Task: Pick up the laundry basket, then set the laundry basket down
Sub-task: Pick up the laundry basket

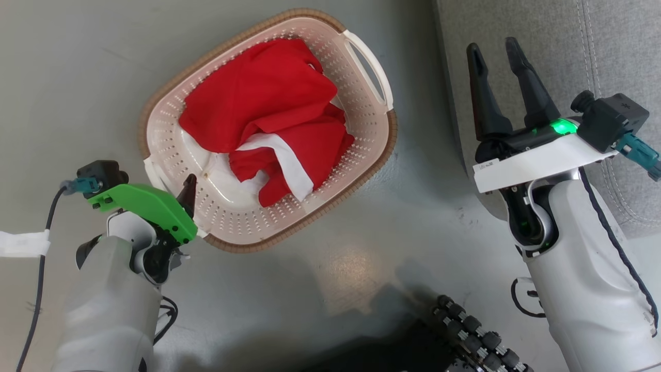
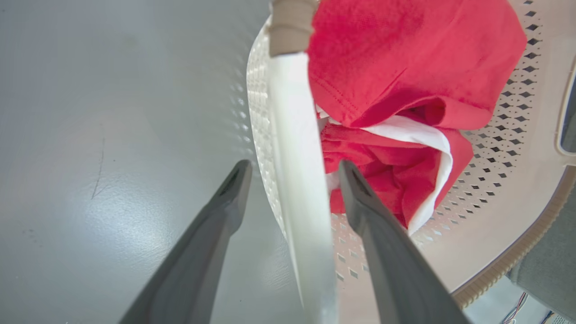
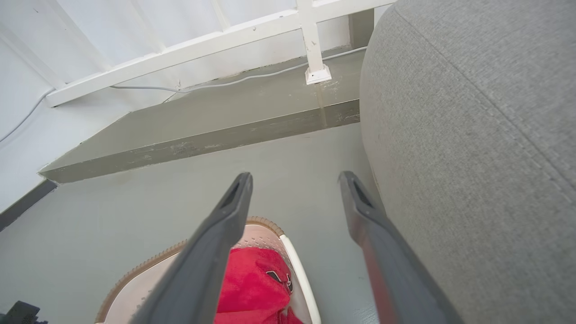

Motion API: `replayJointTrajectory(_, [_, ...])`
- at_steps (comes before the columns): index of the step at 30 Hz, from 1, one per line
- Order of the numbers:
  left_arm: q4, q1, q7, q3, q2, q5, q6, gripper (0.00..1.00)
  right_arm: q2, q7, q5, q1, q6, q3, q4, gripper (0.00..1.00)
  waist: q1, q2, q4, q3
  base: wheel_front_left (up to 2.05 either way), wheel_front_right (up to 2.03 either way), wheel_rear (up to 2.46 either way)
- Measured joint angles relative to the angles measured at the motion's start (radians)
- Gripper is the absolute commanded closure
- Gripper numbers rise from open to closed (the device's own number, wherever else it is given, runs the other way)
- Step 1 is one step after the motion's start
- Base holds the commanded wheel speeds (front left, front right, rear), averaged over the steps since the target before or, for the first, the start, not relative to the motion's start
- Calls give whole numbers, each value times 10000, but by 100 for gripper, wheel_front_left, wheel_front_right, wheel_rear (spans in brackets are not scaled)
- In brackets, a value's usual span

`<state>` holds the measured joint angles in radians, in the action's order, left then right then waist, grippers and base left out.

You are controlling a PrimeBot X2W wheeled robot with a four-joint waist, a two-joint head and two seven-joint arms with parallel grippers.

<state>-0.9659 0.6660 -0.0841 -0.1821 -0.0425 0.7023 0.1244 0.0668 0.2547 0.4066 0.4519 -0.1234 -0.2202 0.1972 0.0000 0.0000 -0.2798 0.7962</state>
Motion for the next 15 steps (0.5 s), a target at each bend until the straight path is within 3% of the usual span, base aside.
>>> replayJointTrajectory(3, [-196, 91, -46, -92, -6, 0, 0, 0, -15, 0, 2, 22, 0, 8, 8, 0, 0, 0, -71, 93, 0, 0, 0])
replayJointTrajectory(4, [-249, 104, -46, -100, -8, 0, 0, 5, -15, 0, 4, 33, 0, 8, 13, 0, 0, 0, -86, 109, 0, 0, 0])
replayJointTrajectory(5, [-280, 105, -46, -109, -8, 0, 0, 19, -17, 0, 4, 55, 0, 8, 27, 0, 0, 0, -96, 122, 0, 0, 0])
replayJointTrajectory(6, [-311, 107, -50, -117, -10, 2, 0, 49, -21, 0, 4, 83, 0, 6, 31, 0, 1, 0, -103, 131, 0, 0, 0])
replayJointTrajectory(8, [-389, 122, -90, -128, -12, 27, 0, 72, -25, 0, 4, 114, 0, -2, 35, 0, 0, 0, -112, 143, 0, 0, 0])
replayJointTrajectory(9, [-435, 145, -90, -130, -12, 63, 33, 100, -29, 0, 4, 114, 0, -8, 44, 0, 0, 0, -115, 147, 0, 0, 0])
replayJointTrajectory(15, [-732, 273, -84, -328, -58, 63, -4, 100, -54, 0, 4, 123, -8, -25, 159, 0, 0, 0, -111, 98, 0, 0, 0])
